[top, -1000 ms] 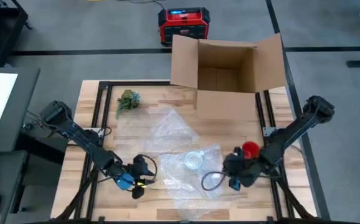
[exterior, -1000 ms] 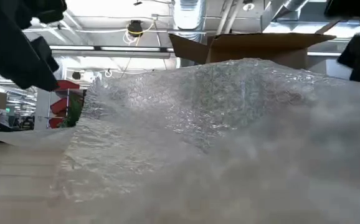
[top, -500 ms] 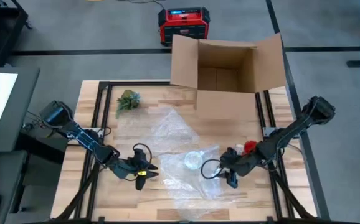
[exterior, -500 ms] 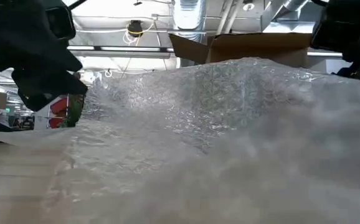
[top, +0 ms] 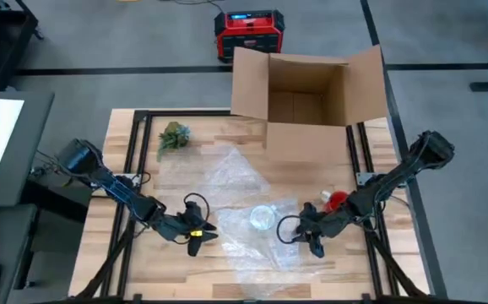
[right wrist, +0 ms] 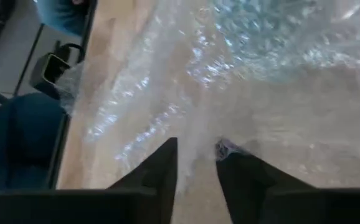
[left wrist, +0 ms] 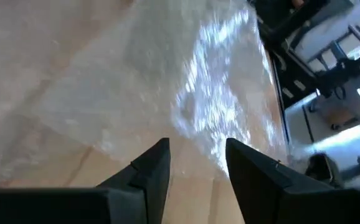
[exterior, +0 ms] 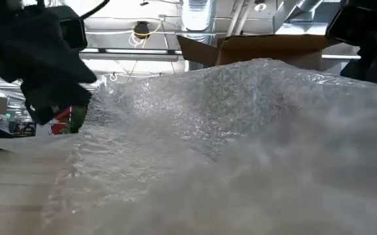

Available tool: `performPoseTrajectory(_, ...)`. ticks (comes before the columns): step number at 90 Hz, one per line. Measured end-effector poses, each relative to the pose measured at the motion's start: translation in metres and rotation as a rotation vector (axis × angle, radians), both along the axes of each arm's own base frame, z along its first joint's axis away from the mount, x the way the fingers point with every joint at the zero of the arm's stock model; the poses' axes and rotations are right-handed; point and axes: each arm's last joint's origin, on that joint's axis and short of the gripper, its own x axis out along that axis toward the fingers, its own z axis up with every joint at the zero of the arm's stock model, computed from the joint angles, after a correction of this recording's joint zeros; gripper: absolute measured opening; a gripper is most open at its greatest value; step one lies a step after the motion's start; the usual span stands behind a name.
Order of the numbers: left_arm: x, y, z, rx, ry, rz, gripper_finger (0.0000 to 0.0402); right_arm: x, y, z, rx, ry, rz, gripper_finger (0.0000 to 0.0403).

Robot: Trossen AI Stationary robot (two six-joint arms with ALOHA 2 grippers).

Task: Wrap mug
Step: Wrap the blue patterned mug with the transparent bubble wrap

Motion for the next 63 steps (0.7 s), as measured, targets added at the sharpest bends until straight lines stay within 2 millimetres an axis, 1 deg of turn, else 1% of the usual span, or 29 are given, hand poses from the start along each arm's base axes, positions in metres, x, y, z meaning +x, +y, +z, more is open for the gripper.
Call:
performPoseTrajectory(8, 0.005, -0.004, -0.010, 0.007, 0.005, -0.016, 0.0137, 0.000, 0.000, 0.000, -0.003, 0.006, 0.001, 0.0022)
performPoseTrajectory(13, 0.011, -0.008, -0.011, 0.005, -0.028, -0.032, 0.0137, -0.001, 0.000, -0.001, -0.004, 0.009, 0.001, 0.0008)
performPoseTrajectory(25, 0.024, -0.012, -0.018, 0.002, -0.089, -0.037, 0.0137, -0.002, -0.001, 0.001, -0.001, 0.007, -0.001, 0.0004)
performPoseTrajectory(38, 0.039, -0.012, -0.022, -0.010, -0.105, -0.007, 0.0137, -0.004, 0.000, 0.010, 0.023, -0.023, 0.005, 0.0001)
performPoseTrajectory(44, 0.044, -0.013, -0.019, 0.009, -0.117, -0.020, 0.0135, -0.007, -0.001, 0.015, 0.029, -0.028, 0.007, 0.0001)
performPoseTrajectory(50, 0.047, -0.016, -0.012, 0.028, -0.147, -0.043, 0.0124, -0.011, -0.001, 0.019, 0.018, -0.015, 0.013, 0.0000)
performPoseTrajectory(55, 0.049, -0.016, -0.005, 0.035, -0.168, -0.050, 0.0107, -0.014, -0.001, 0.025, -0.004, -0.002, 0.008, 0.0000)
performPoseTrajectory(63, 0.050, -0.017, 0.003, 0.033, -0.183, -0.047, 0.0069, -0.019, 0.000, 0.037, -0.029, 0.008, -0.010, 0.0000)
